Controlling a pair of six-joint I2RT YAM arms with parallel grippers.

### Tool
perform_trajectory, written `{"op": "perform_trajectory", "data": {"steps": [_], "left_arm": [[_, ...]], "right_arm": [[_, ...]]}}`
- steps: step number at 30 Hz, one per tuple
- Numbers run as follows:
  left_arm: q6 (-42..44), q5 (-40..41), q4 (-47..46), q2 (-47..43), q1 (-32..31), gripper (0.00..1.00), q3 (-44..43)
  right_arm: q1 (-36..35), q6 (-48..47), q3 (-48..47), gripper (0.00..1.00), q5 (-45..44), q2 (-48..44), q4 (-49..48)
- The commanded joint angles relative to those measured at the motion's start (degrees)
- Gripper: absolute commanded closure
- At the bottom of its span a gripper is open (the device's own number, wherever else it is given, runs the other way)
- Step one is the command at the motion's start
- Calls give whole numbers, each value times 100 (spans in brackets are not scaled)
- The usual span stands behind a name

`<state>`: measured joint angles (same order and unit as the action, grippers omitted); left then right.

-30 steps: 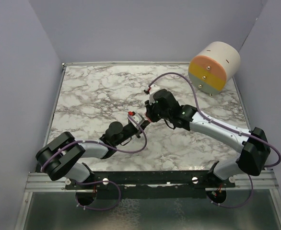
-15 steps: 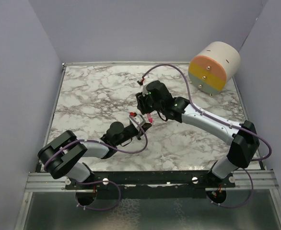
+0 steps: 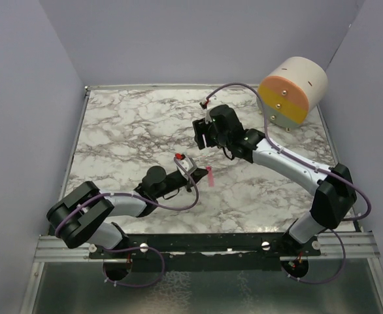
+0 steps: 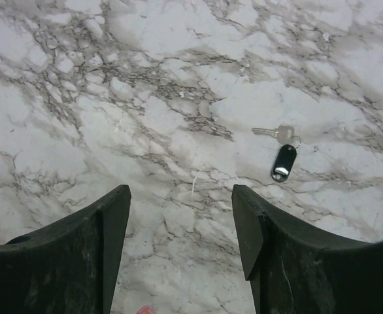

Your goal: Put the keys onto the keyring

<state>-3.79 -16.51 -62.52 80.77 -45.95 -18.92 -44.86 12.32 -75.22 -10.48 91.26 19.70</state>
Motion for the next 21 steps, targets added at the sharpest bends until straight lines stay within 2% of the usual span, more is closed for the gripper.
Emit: {"op": "perform_trajectory", "data": {"steps": [1, 9, 16, 21], "left_arm": [[-242, -472, -288, -140, 84, 100, 23], [-584, -502, -457, -372, 341, 100, 84], [-1105, -670, -551, -709, 779, 100, 213], [-1535, -977, -866, -779, 1070, 100, 303]], "right_arm": [[120, -35, 7, 34, 96, -204, -411], [164, 41, 416, 34, -34, -544, -483], [162, 149, 1393, 38, -45, -1176, -864], [162, 101, 2166, 43, 136, -1724, -1496]]}}
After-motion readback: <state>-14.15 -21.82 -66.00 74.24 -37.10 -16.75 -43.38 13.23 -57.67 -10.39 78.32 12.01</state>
